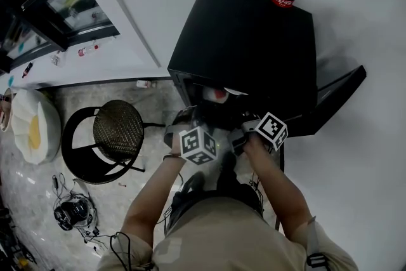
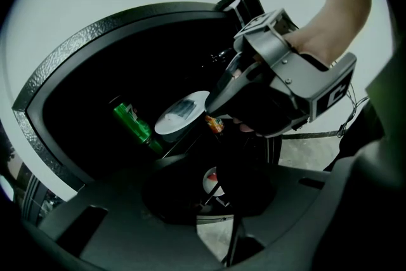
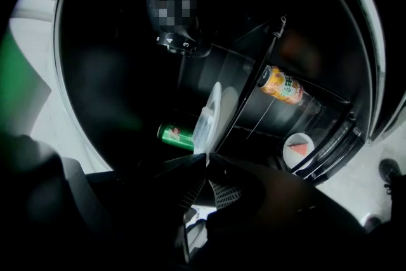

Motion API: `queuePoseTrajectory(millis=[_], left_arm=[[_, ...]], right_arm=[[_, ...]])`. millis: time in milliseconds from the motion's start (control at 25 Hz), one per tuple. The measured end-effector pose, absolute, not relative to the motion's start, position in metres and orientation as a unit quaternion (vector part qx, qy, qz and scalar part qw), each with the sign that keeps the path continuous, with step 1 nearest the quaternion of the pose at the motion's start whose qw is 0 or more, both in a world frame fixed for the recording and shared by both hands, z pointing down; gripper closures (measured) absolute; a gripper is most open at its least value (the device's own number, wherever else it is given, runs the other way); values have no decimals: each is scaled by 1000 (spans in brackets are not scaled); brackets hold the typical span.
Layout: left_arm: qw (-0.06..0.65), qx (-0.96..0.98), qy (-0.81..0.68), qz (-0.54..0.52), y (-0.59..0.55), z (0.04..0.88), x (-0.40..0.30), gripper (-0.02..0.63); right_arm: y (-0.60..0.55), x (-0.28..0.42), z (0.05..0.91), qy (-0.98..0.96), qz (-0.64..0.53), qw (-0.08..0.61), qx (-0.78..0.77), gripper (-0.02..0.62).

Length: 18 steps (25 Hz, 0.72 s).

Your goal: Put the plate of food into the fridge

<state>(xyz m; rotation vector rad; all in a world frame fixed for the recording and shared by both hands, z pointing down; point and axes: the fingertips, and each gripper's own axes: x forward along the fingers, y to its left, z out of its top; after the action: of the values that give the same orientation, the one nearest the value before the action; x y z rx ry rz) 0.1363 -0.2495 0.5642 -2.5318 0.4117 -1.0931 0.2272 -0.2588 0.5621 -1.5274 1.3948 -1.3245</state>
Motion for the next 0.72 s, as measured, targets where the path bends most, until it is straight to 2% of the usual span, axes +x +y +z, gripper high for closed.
queuePoseTrajectory(millis=[720], left_arm=[[168,-896,141,-386,-246,566,127,511]], right_arm=[[-262,231,562,524,-508,353,-585,565]])
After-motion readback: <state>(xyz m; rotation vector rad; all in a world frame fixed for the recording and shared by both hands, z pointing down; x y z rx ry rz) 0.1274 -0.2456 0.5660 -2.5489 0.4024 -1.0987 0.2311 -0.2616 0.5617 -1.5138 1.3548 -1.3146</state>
